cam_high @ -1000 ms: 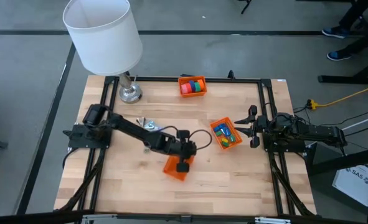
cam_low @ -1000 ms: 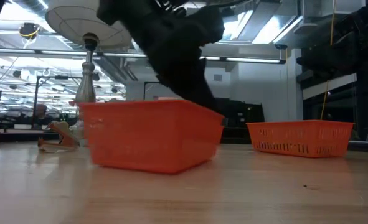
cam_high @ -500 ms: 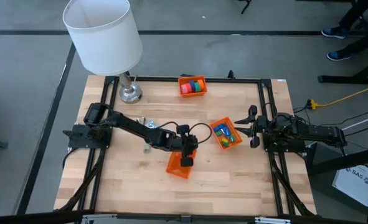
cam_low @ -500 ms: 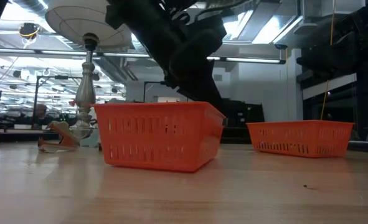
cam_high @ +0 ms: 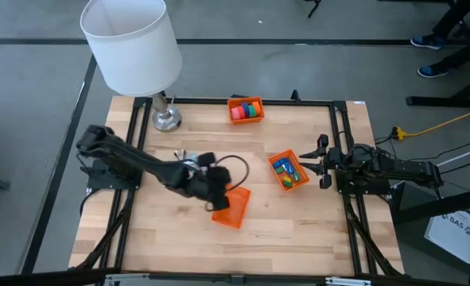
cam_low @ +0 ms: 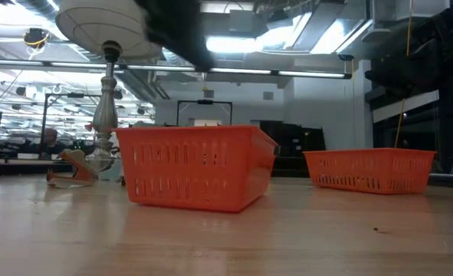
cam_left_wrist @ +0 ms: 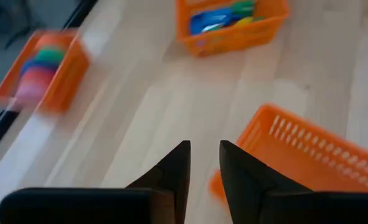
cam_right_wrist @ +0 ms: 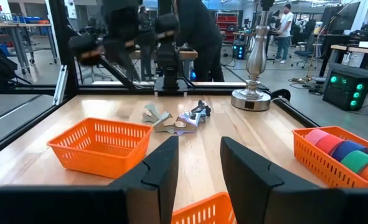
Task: Pick and place Stapler, Stapler remover, tape
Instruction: Put the gray staple remover into the bottom orange bin
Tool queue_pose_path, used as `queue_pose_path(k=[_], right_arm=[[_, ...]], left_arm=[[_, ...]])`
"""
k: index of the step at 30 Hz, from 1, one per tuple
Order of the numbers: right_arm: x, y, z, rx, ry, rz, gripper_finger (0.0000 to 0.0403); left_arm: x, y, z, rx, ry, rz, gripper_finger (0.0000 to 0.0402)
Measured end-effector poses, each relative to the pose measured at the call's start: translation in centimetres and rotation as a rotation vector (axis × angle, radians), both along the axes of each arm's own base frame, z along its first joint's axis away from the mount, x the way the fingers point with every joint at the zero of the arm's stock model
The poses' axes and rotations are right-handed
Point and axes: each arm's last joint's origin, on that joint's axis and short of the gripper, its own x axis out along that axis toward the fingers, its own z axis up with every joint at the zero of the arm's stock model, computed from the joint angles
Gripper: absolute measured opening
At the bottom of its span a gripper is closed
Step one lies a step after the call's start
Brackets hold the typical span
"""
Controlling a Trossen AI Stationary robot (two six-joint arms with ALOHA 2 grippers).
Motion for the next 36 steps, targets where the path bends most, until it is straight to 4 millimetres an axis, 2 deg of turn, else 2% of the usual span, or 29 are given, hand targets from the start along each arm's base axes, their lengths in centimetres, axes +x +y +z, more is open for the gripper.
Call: queue_pose_path(k=[4, 10, 14, 17, 20, 27, 36], right_arm=[[0.0, 0.0, 0.0, 0.0, 0.0, 0.0, 0.0124], [0.0, 0.0, 0.0, 0.0, 0.0, 0.0, 0.0124], [0.0, 0.0, 0.0, 0.0, 0.0, 0.0, 0.0124], [0.0, 0.0, 0.0, 0.0, 0.0, 0.0, 0.0124], [0.0, 0.0, 0.0, 0.0, 0.0, 0.0, 0.0124], [0.0, 0.0, 0.0, 0.0, 0.0, 0.0, 0.0124], [0.0, 0.0, 0.0, 0.0, 0.0, 0.0, 0.0124]], left_arm=[[-2.7, -0.3, 0.9, -0.06, 0.007, 0.159, 0.0086], [-4.1, -1.1, -0.3, -0.122, 0.065, 0.295, 0.0116], [-4.1, -1.1, -1.5, -0.179, 0.067, 0.439, 0.0145], [-3.7, -0.6, -2.4, -0.292, 0.054, 0.6, 0.0161], [-3.2, -0.2, -3.5, -0.364, 0.092, 0.685, 0.0173], [-2.3, 0.8, -5.4, -0.364, 0.169, 0.751, 0.0185], [-2.4, 1.7, -5.7, -0.354, 0.217, 0.804, 0.0185]])
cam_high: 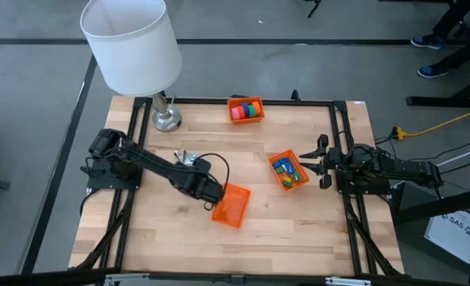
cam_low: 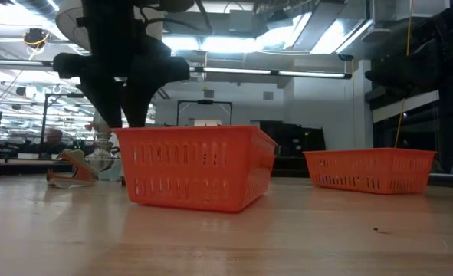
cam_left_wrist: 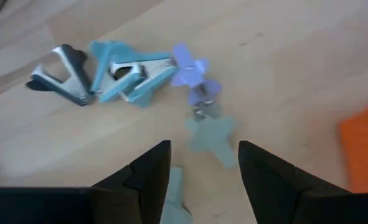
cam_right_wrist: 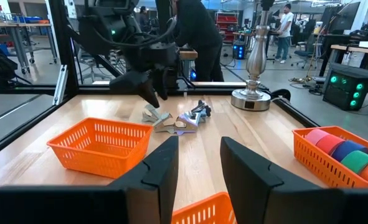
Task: Pick and place Stapler, Stapler remover, tape
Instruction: Put the gray staple remover into the bottom orange bin
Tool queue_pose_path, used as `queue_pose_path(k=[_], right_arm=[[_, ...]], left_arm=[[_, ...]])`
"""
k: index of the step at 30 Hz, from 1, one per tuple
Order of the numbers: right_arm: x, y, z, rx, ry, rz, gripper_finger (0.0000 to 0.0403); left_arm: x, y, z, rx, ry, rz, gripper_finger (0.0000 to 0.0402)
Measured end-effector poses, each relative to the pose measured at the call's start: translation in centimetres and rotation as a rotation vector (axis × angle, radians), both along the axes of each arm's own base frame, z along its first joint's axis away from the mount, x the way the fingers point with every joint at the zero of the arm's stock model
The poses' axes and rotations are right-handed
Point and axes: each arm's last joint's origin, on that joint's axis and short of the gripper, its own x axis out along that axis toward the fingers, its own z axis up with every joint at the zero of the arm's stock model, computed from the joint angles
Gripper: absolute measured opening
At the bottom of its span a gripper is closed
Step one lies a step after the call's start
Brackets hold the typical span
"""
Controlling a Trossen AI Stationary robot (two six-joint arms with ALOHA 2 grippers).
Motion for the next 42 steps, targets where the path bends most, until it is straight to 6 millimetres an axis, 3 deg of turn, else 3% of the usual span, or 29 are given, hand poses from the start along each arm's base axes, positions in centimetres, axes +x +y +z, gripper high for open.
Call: queue_pose_path(k=[9, 18, 33, 42], right_arm=[[0.0, 0.0, 0.0, 0.0, 0.0, 0.0, 0.0124], [0.0, 0.0, 0.0, 0.0, 0.0, 0.0, 0.0124], [0.0, 0.0, 0.0, 0.0, 0.0, 0.0, 0.0124], [0.0, 0.0, 0.0, 0.0, 0.0, 0.0, 0.0124]], left_arm=[[-0.4, 0.3, -0.1, -0.065, 0.057, 0.038, 0.0185], [-1.4, -0.9, -0.1, -0.131, 0.148, 0.015, 0.0185], [-1.3, -2.0, -0.2, -0.146, 0.111, -0.029, 0.0185], [-0.8, -2.5, -2.0, -0.213, 0.189, -0.015, 0.0185]])
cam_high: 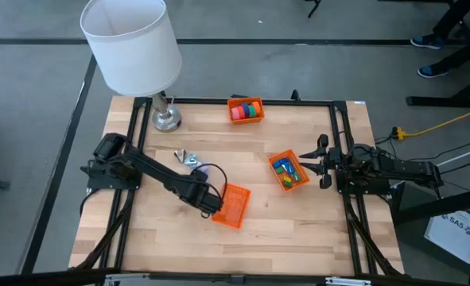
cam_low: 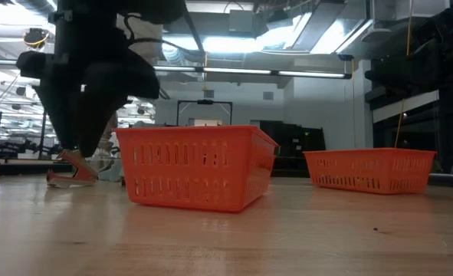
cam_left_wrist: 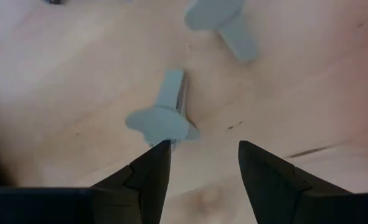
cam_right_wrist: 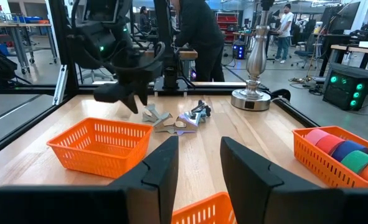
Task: Pick and place Stapler, Stapler remover, tape
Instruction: Put the gray staple remover into the bottom orange bin
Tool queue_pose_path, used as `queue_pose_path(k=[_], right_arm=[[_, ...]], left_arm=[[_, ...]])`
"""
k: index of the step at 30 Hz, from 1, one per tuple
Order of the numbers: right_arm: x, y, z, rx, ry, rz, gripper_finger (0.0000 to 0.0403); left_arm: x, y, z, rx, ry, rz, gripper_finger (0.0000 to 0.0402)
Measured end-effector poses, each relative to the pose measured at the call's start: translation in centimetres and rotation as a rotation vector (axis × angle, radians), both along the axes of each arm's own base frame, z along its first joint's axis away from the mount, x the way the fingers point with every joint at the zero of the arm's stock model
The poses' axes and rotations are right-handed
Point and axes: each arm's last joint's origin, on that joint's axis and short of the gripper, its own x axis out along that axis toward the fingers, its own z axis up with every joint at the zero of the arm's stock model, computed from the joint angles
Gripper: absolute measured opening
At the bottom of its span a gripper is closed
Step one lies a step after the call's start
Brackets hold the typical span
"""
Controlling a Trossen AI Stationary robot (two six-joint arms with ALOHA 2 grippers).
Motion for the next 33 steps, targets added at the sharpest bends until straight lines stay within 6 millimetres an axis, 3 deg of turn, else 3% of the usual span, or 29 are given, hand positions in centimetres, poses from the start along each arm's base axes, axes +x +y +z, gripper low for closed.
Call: queue_pose_path(k=[17, 33], right_arm=[[0.0, 0.0, 0.0, 0.0, 0.0, 0.0, 0.0124], [0.0, 0.0, 0.0, 0.0, 0.0, 0.0, 0.0124]], left_arm=[[0.6, 0.1, -2.9, -0.118, 0.165, -0.085, 0.0185], [0.7, 0.4, -2.9, -0.064, 0.156, -0.12, 0.0184]])
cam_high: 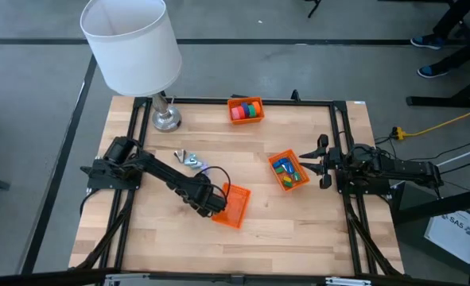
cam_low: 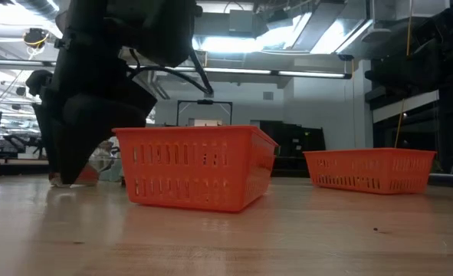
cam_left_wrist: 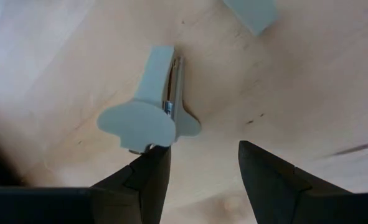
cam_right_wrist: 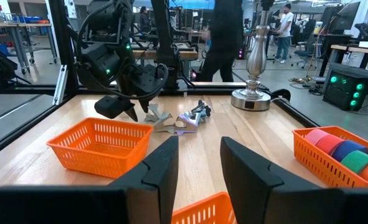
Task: Pick and place Stapler, Stapler remover, tape
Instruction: Put the gray staple remover into the bottom orange bin
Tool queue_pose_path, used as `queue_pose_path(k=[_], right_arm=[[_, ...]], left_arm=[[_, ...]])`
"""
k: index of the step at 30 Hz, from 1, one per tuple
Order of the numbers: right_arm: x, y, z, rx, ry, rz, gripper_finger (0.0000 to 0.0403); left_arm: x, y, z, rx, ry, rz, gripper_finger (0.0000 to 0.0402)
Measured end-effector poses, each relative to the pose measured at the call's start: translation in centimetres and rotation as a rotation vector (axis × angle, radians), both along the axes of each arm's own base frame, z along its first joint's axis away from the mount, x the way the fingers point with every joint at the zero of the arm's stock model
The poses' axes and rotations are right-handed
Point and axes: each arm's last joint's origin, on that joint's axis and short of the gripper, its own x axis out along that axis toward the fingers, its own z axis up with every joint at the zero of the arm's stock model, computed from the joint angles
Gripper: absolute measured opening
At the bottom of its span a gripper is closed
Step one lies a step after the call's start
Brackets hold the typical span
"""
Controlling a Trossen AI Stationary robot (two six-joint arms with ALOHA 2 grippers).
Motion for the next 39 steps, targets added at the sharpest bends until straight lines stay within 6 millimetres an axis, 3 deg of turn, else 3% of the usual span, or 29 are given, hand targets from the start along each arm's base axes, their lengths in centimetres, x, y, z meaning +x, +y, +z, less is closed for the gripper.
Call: queue_pose_path(k=[10, 21, 30, 39], right_arm=[[0.0, 0.0, 0.0, 0.0, 0.0, 0.0, 0.0124], [0.0, 0.0, 0.0, 0.0, 0.0, 0.0, 0.0124], [0.0, 0.0, 0.0, 0.0, 0.0, 0.0, 0.0124], [0.0, 0.0, 0.0, 0.0, 0.0, 0.0, 0.0124]], left_arm=[[0.4, -0.4, 0.8, -0.154, 0.028, -0.033, 0.0184], [0.9, -0.4, 4.7, 0.162, 0.019, -0.117, 0.0184], [0.4, 3.1, 2.9, 0.05, 0.148, -0.092, 0.0184], [2.0, 4.7, 1.9, -0.057, 0.04, -0.211, 0.0184]])
